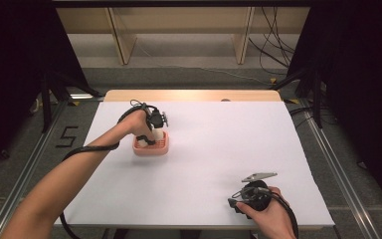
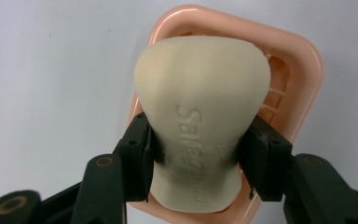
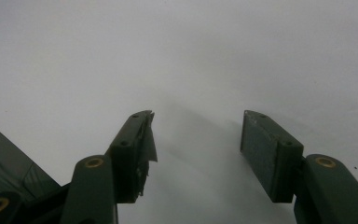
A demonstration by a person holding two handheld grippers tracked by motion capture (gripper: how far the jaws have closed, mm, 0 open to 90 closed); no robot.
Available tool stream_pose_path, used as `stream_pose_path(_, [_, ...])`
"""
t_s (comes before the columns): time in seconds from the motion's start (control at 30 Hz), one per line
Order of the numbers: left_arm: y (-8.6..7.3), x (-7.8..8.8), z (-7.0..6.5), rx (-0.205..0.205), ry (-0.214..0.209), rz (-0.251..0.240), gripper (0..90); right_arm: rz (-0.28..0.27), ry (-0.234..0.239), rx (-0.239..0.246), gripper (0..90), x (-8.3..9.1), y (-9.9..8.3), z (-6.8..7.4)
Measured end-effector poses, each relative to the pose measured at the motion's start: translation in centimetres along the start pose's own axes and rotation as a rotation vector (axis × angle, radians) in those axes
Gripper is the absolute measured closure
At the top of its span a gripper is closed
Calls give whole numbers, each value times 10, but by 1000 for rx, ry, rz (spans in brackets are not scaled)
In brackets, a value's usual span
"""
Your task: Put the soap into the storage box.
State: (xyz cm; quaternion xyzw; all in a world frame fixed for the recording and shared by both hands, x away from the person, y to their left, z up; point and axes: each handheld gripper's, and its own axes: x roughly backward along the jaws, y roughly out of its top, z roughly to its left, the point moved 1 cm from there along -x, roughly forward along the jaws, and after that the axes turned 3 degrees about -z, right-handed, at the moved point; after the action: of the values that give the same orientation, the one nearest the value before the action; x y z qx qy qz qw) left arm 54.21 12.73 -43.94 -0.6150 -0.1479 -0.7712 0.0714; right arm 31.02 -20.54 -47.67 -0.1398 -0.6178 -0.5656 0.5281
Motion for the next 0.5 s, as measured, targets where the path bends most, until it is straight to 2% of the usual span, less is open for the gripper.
stream_pose_path(0.03, [0, -1, 1, 11, -5, -6, 488, 0, 1, 1, 441, 0, 0, 0])
stream_pose_path(0.3, [0, -6, 2, 22, -26, -6, 487, 0, 0, 1, 441, 0, 0, 0])
stream_pose_path(0.37, [0, -9, 2, 49, -34, -8, 485, 0, -1, 2, 441, 0, 0, 0])
stream_pose_path(0.43, [0, -9, 2, 58, -38, -7, 482, 1, 0, 2, 440, 0, 0, 0])
stream_pose_path(0.5, [0, -9, 2, 77, -39, -2, 448, 2, 3, 3, 440, 0, 0, 0])
